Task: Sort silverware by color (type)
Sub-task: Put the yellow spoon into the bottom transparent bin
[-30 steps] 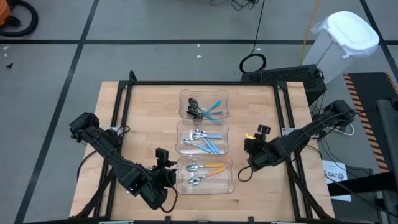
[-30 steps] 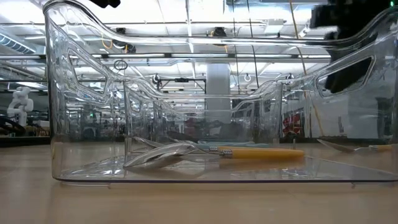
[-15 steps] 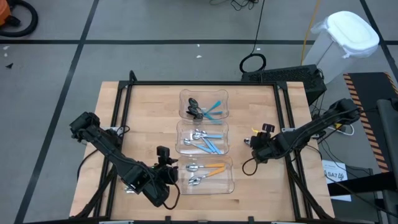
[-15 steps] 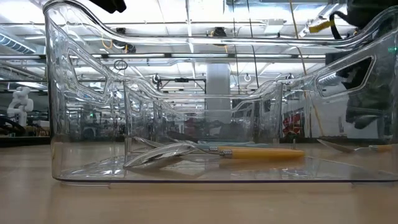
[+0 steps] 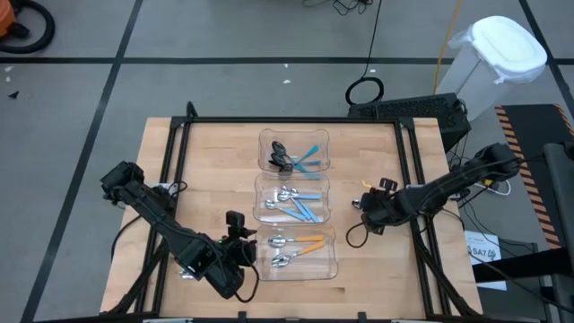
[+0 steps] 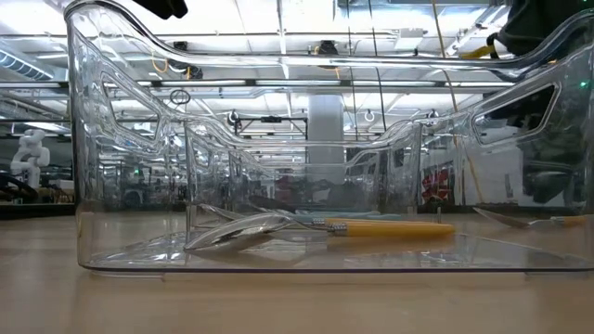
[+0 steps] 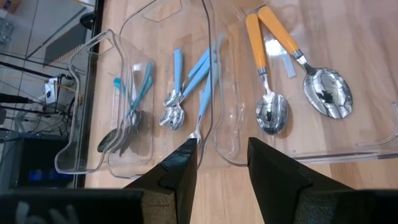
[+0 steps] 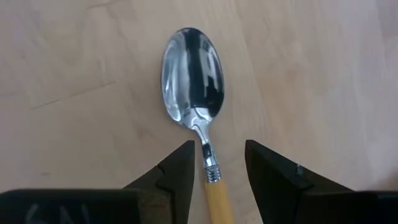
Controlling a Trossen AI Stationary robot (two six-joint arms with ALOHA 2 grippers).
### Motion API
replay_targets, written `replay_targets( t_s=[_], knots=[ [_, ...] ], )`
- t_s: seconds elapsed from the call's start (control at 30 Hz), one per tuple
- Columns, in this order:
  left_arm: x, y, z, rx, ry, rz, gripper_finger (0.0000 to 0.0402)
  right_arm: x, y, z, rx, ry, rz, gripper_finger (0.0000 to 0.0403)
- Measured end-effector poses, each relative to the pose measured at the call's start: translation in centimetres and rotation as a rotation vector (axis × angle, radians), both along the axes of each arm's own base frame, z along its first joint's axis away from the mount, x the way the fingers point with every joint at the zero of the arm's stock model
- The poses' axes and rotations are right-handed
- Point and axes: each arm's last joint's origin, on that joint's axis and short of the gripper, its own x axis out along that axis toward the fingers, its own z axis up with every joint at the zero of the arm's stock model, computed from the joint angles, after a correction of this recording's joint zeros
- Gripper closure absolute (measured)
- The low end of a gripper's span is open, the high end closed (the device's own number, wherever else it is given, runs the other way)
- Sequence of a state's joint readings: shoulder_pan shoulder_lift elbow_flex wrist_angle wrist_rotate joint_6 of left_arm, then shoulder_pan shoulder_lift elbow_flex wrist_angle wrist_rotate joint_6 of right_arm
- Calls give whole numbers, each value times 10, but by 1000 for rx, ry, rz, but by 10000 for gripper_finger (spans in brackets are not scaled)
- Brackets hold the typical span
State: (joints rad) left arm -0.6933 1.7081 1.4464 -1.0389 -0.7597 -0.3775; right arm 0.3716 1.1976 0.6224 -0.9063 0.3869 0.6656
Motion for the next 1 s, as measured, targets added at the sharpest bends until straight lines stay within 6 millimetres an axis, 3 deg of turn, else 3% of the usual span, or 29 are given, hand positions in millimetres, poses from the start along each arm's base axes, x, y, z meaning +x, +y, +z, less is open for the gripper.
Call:
replay_targets(
  t_s=[0.67, 0.8, 1.0],
  knots=[
    [0, 0, 0, 0, 0, -1, 261, 19, -19, -30, 51, 218, -41, 280],
    [0, 0, 0, 0, 0, -1, 261, 20, -21, -31, 79, 220, -38, 312],
    [0, 0, 0, 0, 1, -1, 261, 22, -21, -32, 127, 218, -31, 390]
  ],
)
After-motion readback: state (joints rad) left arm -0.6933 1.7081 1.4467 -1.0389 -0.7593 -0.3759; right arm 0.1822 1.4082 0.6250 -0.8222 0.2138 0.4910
